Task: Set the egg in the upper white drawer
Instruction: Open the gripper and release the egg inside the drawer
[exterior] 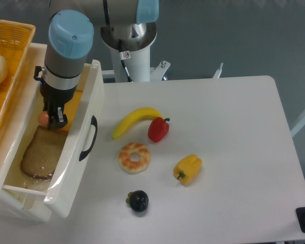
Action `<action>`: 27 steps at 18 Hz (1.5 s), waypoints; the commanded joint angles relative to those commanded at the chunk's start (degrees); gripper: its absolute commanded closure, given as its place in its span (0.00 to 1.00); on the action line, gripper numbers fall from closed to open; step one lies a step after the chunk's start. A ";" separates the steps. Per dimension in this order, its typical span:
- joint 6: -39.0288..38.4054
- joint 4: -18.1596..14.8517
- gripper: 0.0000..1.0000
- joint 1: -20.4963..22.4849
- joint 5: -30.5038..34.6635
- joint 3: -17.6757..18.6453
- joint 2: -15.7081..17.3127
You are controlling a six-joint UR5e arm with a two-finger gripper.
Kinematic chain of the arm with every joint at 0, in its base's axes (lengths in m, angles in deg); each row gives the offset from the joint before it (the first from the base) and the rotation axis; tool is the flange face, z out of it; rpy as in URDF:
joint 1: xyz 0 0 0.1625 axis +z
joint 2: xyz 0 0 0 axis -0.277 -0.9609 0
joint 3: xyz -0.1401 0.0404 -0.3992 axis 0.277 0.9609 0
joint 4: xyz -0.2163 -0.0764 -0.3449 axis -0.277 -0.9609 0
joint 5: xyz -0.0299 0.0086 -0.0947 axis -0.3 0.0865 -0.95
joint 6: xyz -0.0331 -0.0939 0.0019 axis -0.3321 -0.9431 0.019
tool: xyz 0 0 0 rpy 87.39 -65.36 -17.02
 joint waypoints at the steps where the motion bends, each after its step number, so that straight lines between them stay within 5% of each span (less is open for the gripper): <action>1: 0.36 -0.09 0.70 0.00 0.09 0.00 0.00; 27: -0.08 -0.26 0.62 -0.09 0.09 0.35 -0.70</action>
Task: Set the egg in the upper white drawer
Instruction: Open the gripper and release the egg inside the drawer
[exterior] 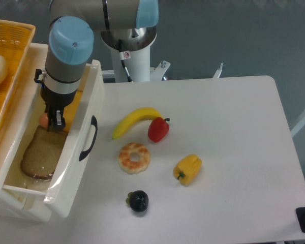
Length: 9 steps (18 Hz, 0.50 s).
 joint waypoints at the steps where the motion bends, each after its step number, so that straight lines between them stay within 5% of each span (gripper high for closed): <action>1: -0.09 0.00 0.62 0.09 0.00 0.00 0.00; 9: -0.09 -0.18 0.59 0.00 0.09 0.00 -0.26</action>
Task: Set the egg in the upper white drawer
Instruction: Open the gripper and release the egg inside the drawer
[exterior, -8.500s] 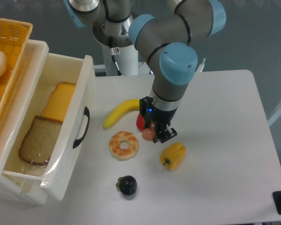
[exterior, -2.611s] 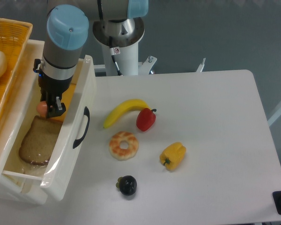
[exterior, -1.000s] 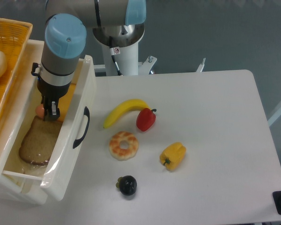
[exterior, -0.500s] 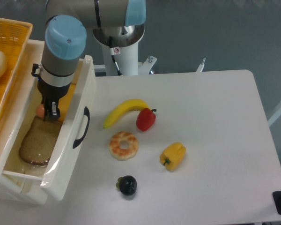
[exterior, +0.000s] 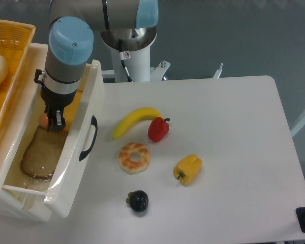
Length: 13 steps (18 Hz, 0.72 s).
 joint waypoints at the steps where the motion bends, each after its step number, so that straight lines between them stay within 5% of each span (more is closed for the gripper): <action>1: -0.09 0.00 0.59 0.00 0.00 0.09 -0.09; 13: -0.09 -0.09 0.54 0.00 0.00 0.18 -0.26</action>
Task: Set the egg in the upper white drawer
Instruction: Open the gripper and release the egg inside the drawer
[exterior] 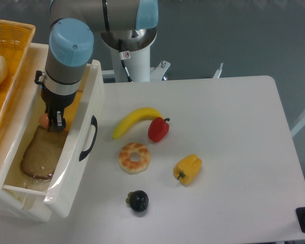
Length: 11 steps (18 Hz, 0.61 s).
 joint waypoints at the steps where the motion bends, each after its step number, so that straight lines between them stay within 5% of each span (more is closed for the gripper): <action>1: 0.00 0.00 0.53 0.00 0.00 0.00 -0.17; 3: 0.00 0.09 0.46 -0.26 0.00 0.00 -0.44; 11: 0.00 0.00 0.46 -0.44 0.70 0.00 -0.62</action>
